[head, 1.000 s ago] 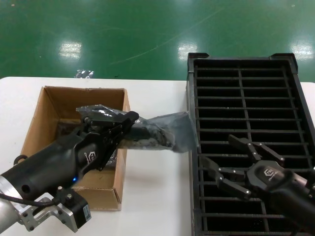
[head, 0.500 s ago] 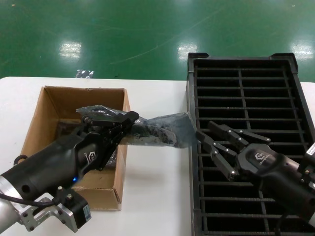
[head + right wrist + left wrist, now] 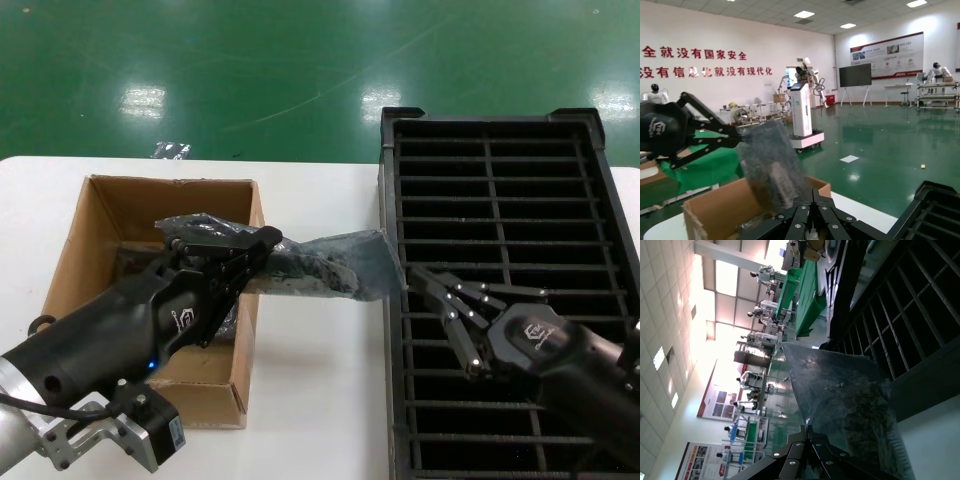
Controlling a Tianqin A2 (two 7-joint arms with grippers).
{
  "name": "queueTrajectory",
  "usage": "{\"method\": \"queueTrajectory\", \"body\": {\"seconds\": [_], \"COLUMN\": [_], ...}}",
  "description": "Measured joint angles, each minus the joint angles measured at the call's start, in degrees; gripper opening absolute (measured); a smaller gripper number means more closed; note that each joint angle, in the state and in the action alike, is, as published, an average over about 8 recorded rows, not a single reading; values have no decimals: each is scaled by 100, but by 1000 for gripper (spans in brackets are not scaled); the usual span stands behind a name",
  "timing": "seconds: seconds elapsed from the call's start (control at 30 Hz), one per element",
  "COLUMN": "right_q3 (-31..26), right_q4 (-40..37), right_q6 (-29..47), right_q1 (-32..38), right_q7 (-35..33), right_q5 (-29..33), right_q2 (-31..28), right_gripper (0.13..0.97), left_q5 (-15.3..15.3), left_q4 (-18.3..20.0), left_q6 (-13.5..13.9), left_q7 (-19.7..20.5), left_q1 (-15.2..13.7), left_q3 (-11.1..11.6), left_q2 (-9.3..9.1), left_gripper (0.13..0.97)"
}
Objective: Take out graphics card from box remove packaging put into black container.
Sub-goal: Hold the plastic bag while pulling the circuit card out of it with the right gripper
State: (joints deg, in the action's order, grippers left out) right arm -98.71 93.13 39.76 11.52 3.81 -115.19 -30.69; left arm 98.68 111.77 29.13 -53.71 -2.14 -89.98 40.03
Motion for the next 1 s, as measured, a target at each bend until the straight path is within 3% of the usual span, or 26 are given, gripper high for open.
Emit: {"method": "queueTrajectory", "body": {"seconds": [0.3,1.0], "right_q3": [-155,-292], "right_q4": [77,23], "right_q6": [61,218], "right_q1": [-69,158], "right_q7": [-16,-31], "right_q5": [40,102], "right_q2": [30,-29], "right_gripper": [134,132], "left_q5": [0,0], "left_q4": [0,0], "left_q6": [0,0], "left_q7": [0,0], "left_q1": [0,0], "left_q3": [0,0], "left_q2": [0,0], "left_gripper": [139,139]}}
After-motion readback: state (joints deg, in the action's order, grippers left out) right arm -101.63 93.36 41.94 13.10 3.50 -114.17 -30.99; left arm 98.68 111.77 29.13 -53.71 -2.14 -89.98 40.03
